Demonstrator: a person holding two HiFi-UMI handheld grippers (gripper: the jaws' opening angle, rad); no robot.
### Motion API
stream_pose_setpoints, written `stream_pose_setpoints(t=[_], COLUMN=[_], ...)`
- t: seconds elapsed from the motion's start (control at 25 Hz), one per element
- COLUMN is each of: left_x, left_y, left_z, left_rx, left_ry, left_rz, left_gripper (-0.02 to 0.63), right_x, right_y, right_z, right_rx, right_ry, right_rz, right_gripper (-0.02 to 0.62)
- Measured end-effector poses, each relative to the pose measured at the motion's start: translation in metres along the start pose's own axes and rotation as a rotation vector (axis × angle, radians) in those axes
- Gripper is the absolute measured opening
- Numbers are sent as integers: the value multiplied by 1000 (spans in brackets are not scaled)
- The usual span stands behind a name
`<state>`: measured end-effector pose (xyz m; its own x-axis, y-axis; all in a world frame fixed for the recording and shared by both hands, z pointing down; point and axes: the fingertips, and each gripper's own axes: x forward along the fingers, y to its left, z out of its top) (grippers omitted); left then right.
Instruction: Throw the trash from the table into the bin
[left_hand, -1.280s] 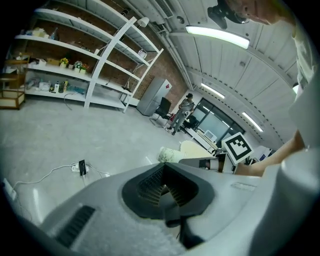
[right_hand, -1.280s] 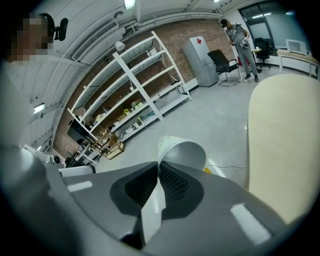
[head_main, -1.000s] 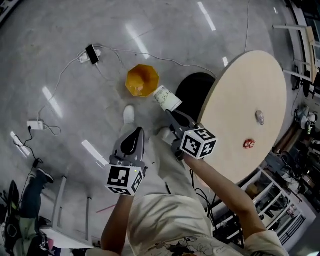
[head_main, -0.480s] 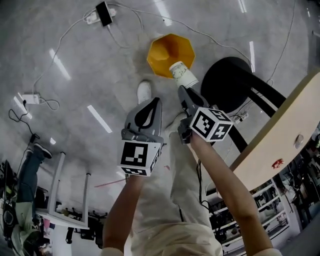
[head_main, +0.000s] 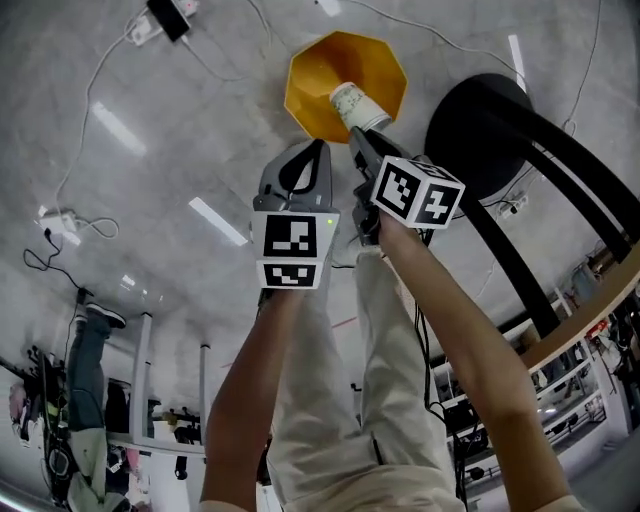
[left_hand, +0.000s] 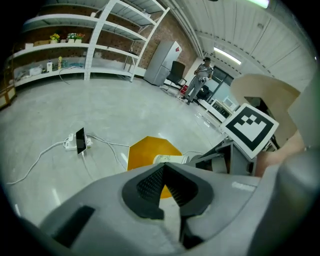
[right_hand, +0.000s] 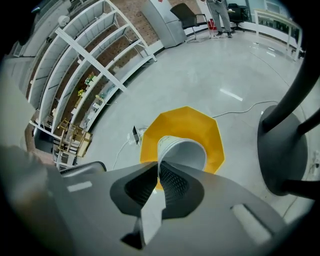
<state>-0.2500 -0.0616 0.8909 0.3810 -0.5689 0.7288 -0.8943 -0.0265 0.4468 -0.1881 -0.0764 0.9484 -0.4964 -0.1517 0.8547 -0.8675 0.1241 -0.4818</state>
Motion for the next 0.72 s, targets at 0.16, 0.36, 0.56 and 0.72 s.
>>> stream_pose_setpoints(t=[0.16,0.36,0.56,0.72], left_x=[37,55,54,42], left_y=[16,28,17,9], left_z=[-9,-12,-7,-3], left_rx=[48,78,106,110], left_ry=[36,63,84,94], left_rz=[6,8,10,12], left_gripper=[6,6,6,6], right_x=[31,45,26,3], right_y=[-20,-20,-19,-15], right_z=[6,6,5,6], right_rx=[22,69,79,82], right_ry=[18,19,7,-2], right_rz=[-26,-41,-40,-47], right_gripper=[23,26,197,169])
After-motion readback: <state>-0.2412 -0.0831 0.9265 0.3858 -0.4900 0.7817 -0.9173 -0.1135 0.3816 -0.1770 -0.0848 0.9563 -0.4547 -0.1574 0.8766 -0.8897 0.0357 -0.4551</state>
